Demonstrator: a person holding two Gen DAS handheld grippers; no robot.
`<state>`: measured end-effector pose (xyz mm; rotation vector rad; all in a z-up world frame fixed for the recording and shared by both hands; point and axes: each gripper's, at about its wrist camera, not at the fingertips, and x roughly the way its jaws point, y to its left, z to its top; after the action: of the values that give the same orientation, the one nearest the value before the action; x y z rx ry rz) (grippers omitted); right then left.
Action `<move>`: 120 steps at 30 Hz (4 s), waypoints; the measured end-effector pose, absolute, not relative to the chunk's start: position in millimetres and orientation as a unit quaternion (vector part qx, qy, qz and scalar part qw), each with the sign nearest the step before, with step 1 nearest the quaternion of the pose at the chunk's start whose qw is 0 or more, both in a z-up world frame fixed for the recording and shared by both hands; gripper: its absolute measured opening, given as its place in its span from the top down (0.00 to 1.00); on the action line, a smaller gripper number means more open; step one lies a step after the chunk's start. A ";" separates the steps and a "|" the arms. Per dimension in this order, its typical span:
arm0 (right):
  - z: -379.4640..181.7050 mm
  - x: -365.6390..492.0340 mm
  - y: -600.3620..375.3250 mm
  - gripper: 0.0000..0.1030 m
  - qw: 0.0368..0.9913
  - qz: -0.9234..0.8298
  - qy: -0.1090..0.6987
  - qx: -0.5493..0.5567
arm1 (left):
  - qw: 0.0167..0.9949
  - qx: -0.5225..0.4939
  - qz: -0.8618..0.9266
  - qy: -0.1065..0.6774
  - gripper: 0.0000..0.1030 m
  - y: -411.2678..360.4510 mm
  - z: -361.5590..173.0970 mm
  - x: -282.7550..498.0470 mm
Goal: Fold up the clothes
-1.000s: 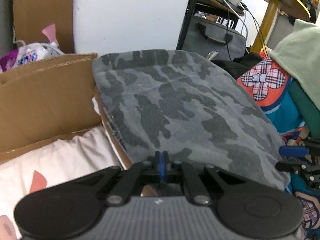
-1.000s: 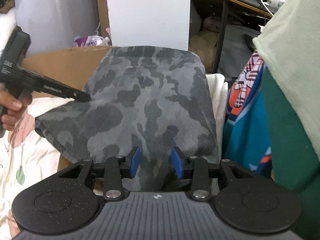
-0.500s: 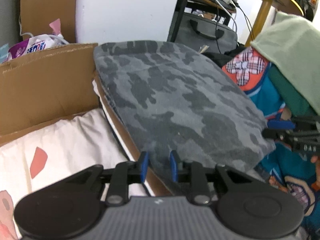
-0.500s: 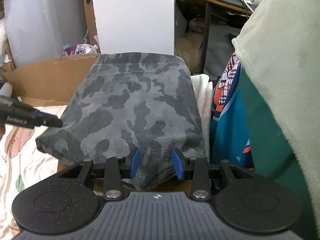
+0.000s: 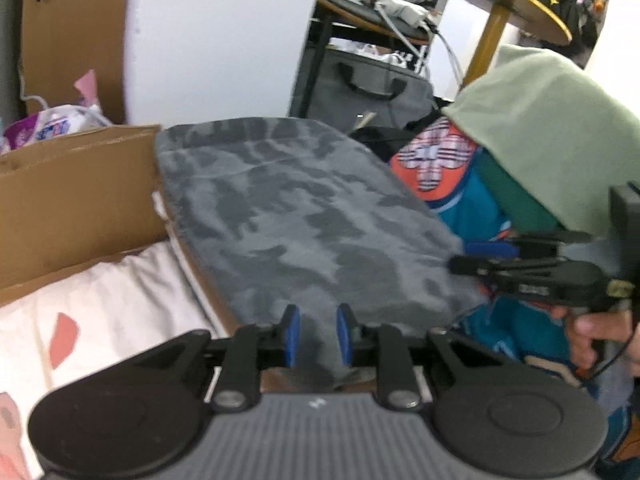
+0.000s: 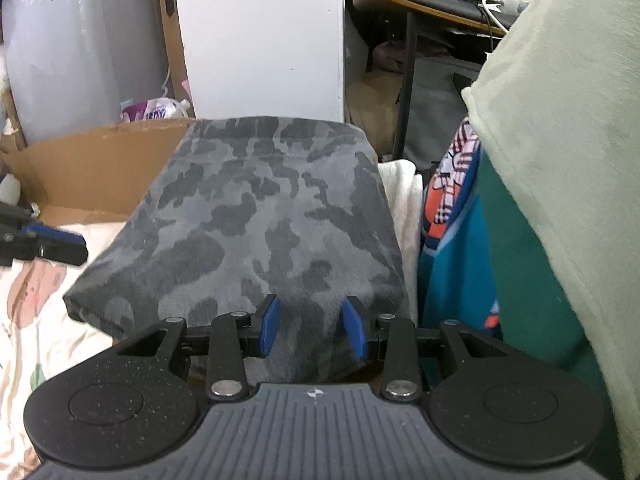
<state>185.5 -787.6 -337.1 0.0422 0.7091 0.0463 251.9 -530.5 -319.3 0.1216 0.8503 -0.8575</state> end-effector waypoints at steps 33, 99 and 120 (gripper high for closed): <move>-332.6 192.7 -783.2 0.23 0.920 0.003 0.388 0.056 | 0.835 0.074 -0.306 0.451 0.46 -520.3 -320.2 229.5; 15.8 66.3 -603.9 0.01 0.903 0.111 0.415 0.023 | 0.908 0.002 0.007 0.420 0.01 -249.4 37.2 16.8; 31.1 27.9 -534.6 0.01 0.896 0.199 0.395 -0.033 | 0.912 -0.038 0.122 0.389 0.01 -188.4 40.4 -77.8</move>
<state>27.9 -534.6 31.1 -0.0680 0.8189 0.4115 -77.8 -188.4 40.4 -0.0781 0.8022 0.2512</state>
